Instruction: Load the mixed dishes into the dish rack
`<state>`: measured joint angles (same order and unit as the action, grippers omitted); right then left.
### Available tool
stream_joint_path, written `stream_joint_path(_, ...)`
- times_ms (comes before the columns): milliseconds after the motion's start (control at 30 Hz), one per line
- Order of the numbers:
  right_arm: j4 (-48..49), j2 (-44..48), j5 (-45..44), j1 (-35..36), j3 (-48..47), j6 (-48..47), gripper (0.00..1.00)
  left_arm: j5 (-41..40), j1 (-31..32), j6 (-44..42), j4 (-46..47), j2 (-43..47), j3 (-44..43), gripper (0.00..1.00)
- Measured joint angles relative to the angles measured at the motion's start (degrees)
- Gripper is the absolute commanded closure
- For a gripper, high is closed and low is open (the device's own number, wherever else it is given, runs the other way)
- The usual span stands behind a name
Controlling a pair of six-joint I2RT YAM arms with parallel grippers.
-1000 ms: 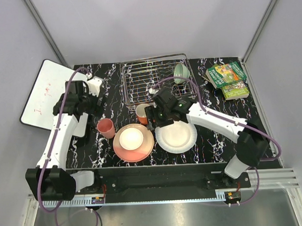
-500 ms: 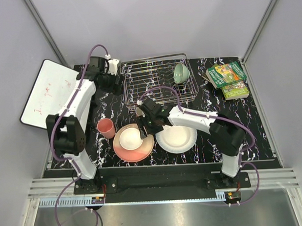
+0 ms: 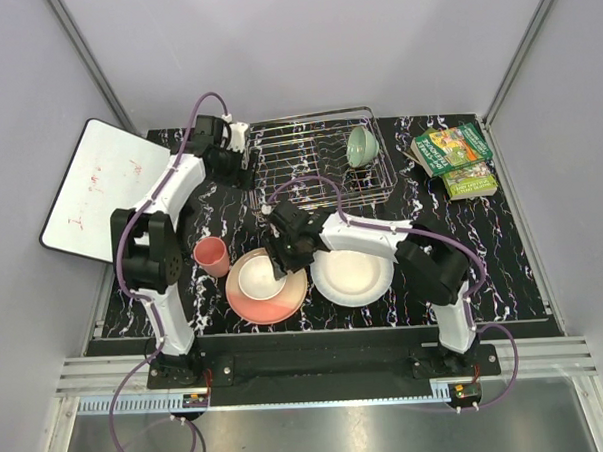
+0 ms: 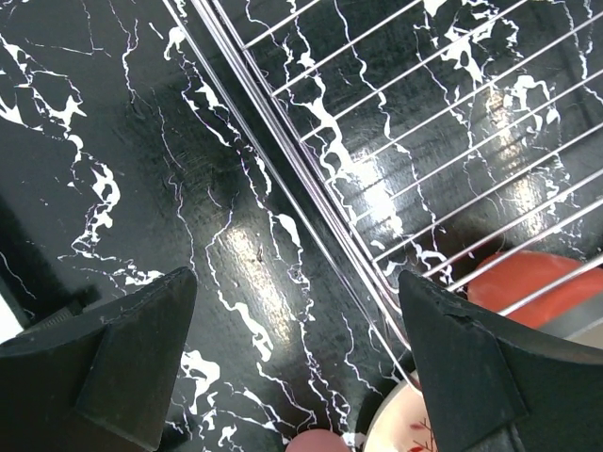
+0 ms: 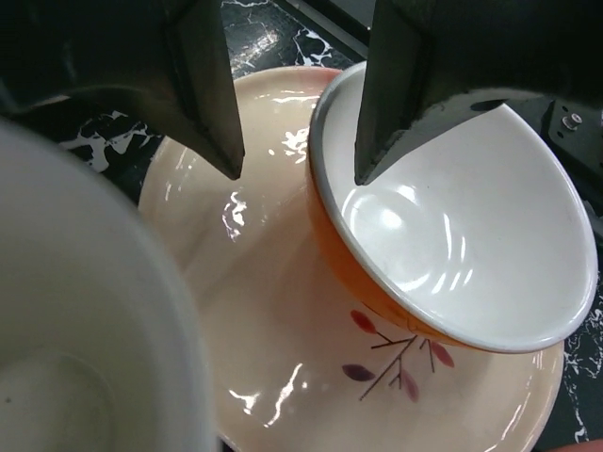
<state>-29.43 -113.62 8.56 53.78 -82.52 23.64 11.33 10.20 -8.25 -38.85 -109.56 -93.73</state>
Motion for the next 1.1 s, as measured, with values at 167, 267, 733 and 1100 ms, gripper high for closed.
stream_joint_path(167, -0.31, -1.66, -0.13, 1.16, -1.73, -0.59, 0.57, -0.09, 0.26, 0.44, 1.42, -0.68, 0.15, 0.09)
stream_joint_path(267, -0.39, -2.16, -0.59, 1.75, -1.97, -0.87, 0.65, -0.13, 0.59, 0.66, 2.60, -1.14, 0.48, 0.10)
stream_joint_path(733, -1.05, -1.86, -6.16, 2.67, -2.03, -1.68, 1.00, -0.70, 3.10, 1.25, 6.10, -4.66, 2.49, 0.15)
stream_joint_path(1100, -13.64, 8.26, -18.12, 3.85, -6.03, -4.70, 1.00, -2.12, 3.23, -0.15, 8.85, -4.98, 5.49, 0.41)
